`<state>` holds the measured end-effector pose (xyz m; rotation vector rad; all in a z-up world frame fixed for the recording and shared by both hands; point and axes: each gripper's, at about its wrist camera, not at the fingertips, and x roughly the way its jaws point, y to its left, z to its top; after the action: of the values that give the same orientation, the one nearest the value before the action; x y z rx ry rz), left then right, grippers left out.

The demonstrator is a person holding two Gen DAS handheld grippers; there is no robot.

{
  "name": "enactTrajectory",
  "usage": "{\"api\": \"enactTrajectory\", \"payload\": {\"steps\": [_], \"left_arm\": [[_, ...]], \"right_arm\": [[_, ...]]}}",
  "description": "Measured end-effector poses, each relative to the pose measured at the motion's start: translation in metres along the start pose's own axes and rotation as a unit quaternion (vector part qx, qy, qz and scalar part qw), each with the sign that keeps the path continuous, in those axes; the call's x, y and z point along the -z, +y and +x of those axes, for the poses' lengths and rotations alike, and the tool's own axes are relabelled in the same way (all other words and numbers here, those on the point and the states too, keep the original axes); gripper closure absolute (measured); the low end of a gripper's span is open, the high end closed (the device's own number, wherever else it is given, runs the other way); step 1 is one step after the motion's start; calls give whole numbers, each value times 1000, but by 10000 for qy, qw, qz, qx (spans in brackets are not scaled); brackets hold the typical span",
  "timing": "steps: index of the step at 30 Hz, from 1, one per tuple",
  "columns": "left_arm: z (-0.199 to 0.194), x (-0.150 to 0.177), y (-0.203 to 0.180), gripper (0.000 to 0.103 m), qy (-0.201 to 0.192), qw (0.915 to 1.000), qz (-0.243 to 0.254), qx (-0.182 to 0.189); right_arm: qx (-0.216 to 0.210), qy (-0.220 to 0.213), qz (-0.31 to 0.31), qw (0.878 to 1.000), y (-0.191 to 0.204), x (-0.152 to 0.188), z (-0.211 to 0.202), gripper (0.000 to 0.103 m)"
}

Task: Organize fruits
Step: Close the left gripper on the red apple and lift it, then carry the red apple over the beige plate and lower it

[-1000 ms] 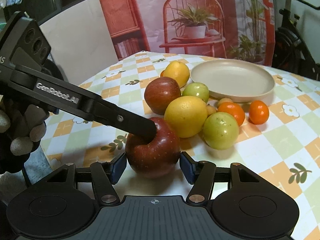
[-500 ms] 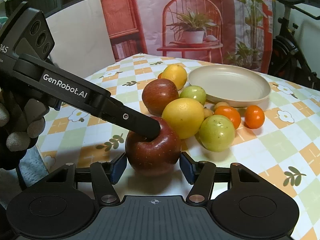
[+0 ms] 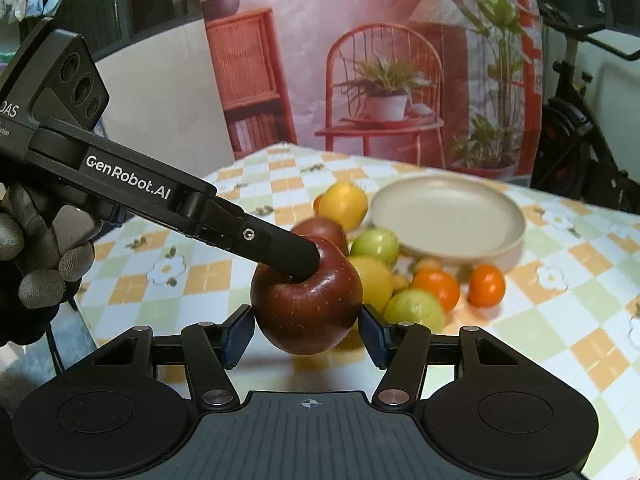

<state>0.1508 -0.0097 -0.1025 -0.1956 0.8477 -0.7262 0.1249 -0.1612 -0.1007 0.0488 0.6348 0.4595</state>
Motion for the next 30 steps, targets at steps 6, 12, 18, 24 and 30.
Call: {"api": "enactTrajectory", "payload": {"steps": [6,12,18,24,30], "left_arm": [[-10,-31,-20,60,-310,9993,222,-14],[-12,-71,-36,60,-596,9966,557,-95],[6,-98,-29,60,-586,9964,600,-158],[32,-113,-3,60,-345,9980,452,-275],[56,-126,27,60,-64,9993,202,-307]], "right_arm": [[64,-229,-142,9996,-10,-37,-13,49],[117,-451,-308,9984,-30,-79,-13,49],[125,-426,-485,9978,-53,-106,10,49],[21,-164,-432,9989,-72,-116,52,49],[-131,140,-196,9996,-91,-118,96,49]]}}
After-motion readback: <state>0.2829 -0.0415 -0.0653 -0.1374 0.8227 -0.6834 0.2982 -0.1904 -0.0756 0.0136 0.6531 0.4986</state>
